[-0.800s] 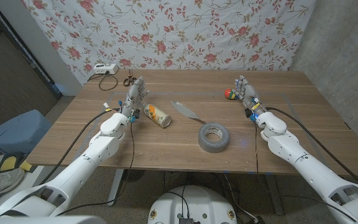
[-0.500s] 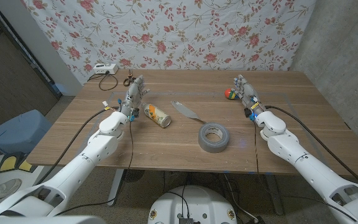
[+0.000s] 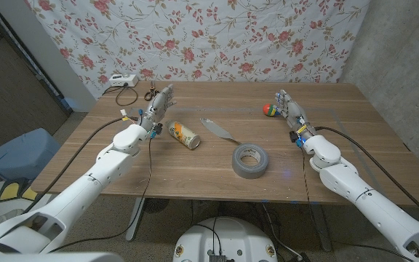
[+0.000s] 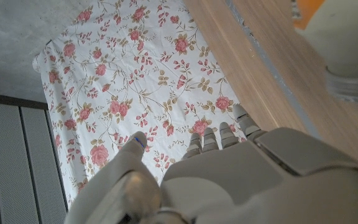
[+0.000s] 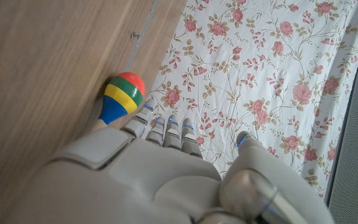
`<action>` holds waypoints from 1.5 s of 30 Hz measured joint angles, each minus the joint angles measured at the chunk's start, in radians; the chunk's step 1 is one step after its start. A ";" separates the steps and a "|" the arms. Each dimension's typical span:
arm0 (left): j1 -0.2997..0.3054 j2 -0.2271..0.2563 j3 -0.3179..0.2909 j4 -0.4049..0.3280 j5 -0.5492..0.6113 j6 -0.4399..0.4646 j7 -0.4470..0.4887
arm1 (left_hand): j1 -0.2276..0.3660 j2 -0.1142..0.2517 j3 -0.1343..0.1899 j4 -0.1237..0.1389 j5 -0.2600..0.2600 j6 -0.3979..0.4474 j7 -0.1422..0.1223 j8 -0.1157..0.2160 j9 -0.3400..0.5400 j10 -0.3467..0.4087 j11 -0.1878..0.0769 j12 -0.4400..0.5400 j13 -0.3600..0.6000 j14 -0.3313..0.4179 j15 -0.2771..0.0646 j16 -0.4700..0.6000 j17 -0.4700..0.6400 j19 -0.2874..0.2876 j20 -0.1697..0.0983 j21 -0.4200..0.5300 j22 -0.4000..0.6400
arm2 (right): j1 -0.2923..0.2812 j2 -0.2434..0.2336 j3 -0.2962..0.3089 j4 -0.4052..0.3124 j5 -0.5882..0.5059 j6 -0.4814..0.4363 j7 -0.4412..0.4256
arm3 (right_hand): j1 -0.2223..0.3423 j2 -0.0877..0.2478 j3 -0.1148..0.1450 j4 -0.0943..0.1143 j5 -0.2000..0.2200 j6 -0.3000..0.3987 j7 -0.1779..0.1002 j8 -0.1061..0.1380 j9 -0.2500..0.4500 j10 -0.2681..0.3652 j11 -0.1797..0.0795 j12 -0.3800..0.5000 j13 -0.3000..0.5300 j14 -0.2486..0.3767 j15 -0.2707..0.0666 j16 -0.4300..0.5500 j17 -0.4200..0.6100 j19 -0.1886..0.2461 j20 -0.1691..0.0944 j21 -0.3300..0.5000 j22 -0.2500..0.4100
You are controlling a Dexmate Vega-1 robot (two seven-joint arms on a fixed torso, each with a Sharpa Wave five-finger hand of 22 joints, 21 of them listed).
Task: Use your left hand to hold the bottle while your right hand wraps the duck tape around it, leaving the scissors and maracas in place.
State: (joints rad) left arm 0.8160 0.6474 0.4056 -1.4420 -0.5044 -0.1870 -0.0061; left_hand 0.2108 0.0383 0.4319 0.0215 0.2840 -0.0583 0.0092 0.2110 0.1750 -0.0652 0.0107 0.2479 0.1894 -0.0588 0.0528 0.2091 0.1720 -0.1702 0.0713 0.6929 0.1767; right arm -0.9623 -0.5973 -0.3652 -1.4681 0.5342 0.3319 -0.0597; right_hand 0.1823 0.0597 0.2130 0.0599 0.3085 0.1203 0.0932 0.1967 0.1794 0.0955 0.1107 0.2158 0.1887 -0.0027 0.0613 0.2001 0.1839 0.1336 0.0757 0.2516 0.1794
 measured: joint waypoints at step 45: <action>-0.381 0.429 0.263 -0.485 0.606 0.622 -0.630 | 0.569 -0.074 0.078 -0.208 -0.081 0.144 -0.081 0.014 0.014 0.102 -0.122 -0.005 0.022 -0.022 -0.013 -0.032 0.000 0.014 0.044 -0.133 0.000 | -0.215 -0.012 0.073 -0.127 -0.083 0.120 -0.131 | 0.028 -0.015 -0.002 -0.023 0.000 0.012 0.001 0.000 0.005 0.019 -0.002 0.000 0.000 0.017 0.003 0.004 0.000 0.018 -0.001 0.000 0.000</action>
State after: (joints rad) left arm 0.4348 1.0766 0.6691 -1.9267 0.1018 0.4352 -0.6361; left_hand 0.7799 -0.0353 0.5101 -0.1864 0.2034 0.0862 -0.0718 0.2254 0.1892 0.0366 -0.1108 0.2431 0.2118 -0.0808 0.0398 0.1771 0.1720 -0.1564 0.1149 0.5594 0.1768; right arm -1.1774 -0.6097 -0.2918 -1.5954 0.4507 0.4523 -0.1912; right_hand 0.2108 0.0443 0.2111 0.0370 0.3085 0.1324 0.0946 0.1967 0.1840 0.1149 0.1088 0.2157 0.1883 0.0143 0.0641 0.2040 0.1836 0.1520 0.0751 0.2515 0.1792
